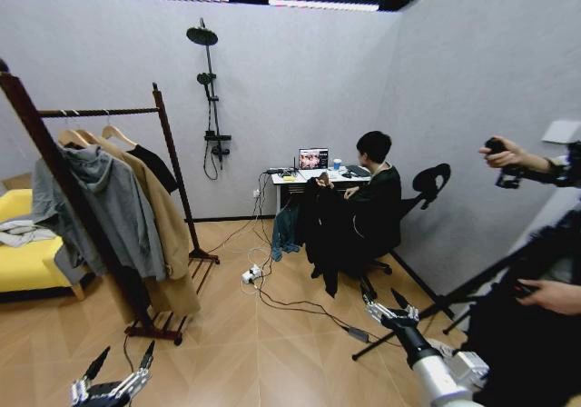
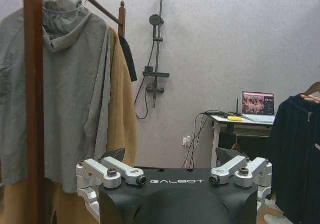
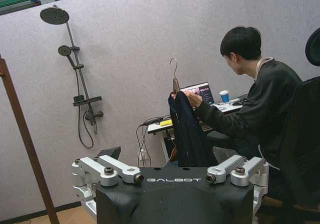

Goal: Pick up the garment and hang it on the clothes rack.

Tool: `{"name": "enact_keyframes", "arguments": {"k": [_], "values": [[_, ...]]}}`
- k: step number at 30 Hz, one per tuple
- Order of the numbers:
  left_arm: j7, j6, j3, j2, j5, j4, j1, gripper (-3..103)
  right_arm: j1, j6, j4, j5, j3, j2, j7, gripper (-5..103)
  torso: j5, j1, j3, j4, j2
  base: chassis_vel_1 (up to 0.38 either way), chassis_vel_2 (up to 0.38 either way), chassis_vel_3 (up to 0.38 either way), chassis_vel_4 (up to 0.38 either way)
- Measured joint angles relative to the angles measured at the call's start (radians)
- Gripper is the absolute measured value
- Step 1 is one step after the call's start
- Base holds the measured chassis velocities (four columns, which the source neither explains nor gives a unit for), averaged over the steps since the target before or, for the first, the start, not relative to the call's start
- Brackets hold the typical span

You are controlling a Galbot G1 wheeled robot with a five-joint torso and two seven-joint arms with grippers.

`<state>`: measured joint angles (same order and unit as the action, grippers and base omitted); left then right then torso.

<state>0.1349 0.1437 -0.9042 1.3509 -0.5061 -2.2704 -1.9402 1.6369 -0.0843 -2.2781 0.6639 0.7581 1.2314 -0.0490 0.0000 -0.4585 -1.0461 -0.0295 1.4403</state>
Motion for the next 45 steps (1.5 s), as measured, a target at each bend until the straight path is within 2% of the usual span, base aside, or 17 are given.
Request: {"name": "enact_keyframes", "arguments": {"k": [7, 10, 12, 14, 15, 17, 19, 20, 23, 24, 26, 28, 31, 33, 35, 38, 45], "values": [[0.000, 0.000, 0.000, 0.000, 0.000, 0.000, 0.000, 100, 0.011, 0.002, -0.005, 0.005, 0.017, -0.001, -0.002, 100, 0.0010, 0.000, 0.000, 0.0000, 0.000, -0.361, 0.362, 0.360, -0.350], [0.000, 0.000, 0.000, 0.000, 0.000, 0.000, 0.000, 100, 0.006, 0.011, -0.003, 0.005, 0.024, -0.006, -0.015, 100, -0.0013, 0.000, 0.000, -0.0007, 0.000, -0.389, 0.346, 0.364, -0.369], [0.000, 0.000, 0.000, 0.000, 0.000, 0.000, 0.000, 100, -0.009, 0.024, -0.001, -0.006, 0.026, -0.004, -0.034, 100, 0.0013, 0.000, 0.000, 0.0004, 0.000, -0.362, 0.375, 0.337, -0.368], [0.001, 0.000, 0.000, 0.000, 0.000, 0.000, 0.000, 100, -0.011, 0.026, 0.000, -0.008, 0.028, -0.004, -0.036, 100, 0.0008, -0.001, 0.000, 0.0003, 0.000, -0.325, 0.337, 0.333, -0.361], [0.000, 0.000, 0.000, 0.000, 0.000, 0.000, 0.000, 100, -0.012, 0.028, -0.001, -0.009, 0.031, -0.005, -0.038, 100, -0.0013, -0.001, 0.000, -0.0005, 0.000, -0.327, 0.355, 0.357, -0.349], [0.000, 0.000, 0.000, 0.000, 0.000, 0.000, 0.000, 100, -0.012, 0.032, -0.001, -0.009, 0.039, -0.010, -0.039, 100, 0.0012, 0.000, 0.000, 0.0001, 0.000, -0.353, 0.361, 0.350, -0.388], [0.000, 0.000, 0.000, 0.000, 0.000, 0.000, 0.000, 100, -0.011, 0.035, -0.001, -0.009, 0.041, -0.011, -0.039, 100, 0.0010, 0.000, 0.000, 0.0003, 0.000, -0.332, 0.366, 0.344, -0.347], [0.000, 0.000, 0.000, 0.000, 0.000, 0.000, 0.000, 100, -0.011, 0.045, -0.002, -0.014, 0.045, -0.011, -0.040, 100, -0.0011, 0.000, 0.000, -0.0006, 0.000, -0.359, 0.314, 0.344, -0.330], [0.000, 0.000, 0.000, 0.000, 0.000, 0.000, 0.000, 100, -0.011, 0.058, -0.002, -0.024, 0.049, -0.010, -0.041, 100, 0.0005, 0.000, 0.000, -0.0003, 0.000, -0.359, 0.373, 0.341, -0.365], [0.000, 0.000, 0.000, 0.000, 0.000, 0.000, 0.000, 100, -0.013, 0.069, -0.002, -0.029, 0.049, -0.009, -0.044, 100, 0.0013, 0.000, 0.000, 0.0003, 0.000, -0.340, 0.374, 0.321, -0.382], [0.000, 0.000, 0.000, 0.000, 0.000, 0.000, 0.000, 100, -0.019, 0.085, -0.003, -0.052, 0.046, -0.008, -0.066, 100, -0.0008, 0.000, 0.000, -0.0003, 0.000, -0.340, 0.343, 0.367, -0.334], [0.000, 0.000, 0.000, 0.000, 0.000, 0.000, 0.000, 100, -0.038, 0.131, -0.001, -0.151, 0.055, -0.001, -0.090, 100, 0.0008, 0.000, 0.000, 0.0000, 0.000, -0.338, 0.344, 0.357, -0.350], [0.000, 0.000, 0.000, 0.000, 0.000, 0.000, 0.000, 100, -0.051, 0.123, -0.003, -0.151, 0.070, -0.015, -0.094, 100, -0.0006, -0.001, 0.000, -0.0004, -0.001, -0.282, 0.320, 0.287, -0.315], [0.000, 0.000, 0.000, 0.000, 0.000, 0.000, 0.000, 100, -0.067, 0.107, 0.002, -0.127, 0.085, -0.030, -0.078, 100, -0.0007, -0.001, 0.000, -0.0011, 0.000, -0.207, 0.170, 0.066, -0.137], [0.000, 0.000, 0.000, 0.000, 0.000, 0.000, 0.000, 100, -0.109, 0.100, 0.035, -0.110, 0.107, -0.037, -0.024, 100, 0.0009, -0.001, -0.001, 0.0006, -0.001, -0.062, 0.121, 0.063, -0.028], [0.000, 0.000, 0.000, 0.000, 0.000, 0.000, 0.000, 100, -0.166, 0.097, 0.086, -0.095, 0.109, -0.039, 0.019, 100, -0.0003, 0.000, 0.000, 0.0006, 0.000, -0.017, 0.049, 0.034, 0.009], [0.000, 0.000, 0.000, 0.000, 0.000, 0.000, 0.000, 100, -0.242, 0.090, 0.167, -0.105, 0.066, -0.043, 0.040, 100, 0.0001, 0.001, 0.000, -0.0005, 0.000, 0.032, -0.082, -0.040, 0.047]]}}
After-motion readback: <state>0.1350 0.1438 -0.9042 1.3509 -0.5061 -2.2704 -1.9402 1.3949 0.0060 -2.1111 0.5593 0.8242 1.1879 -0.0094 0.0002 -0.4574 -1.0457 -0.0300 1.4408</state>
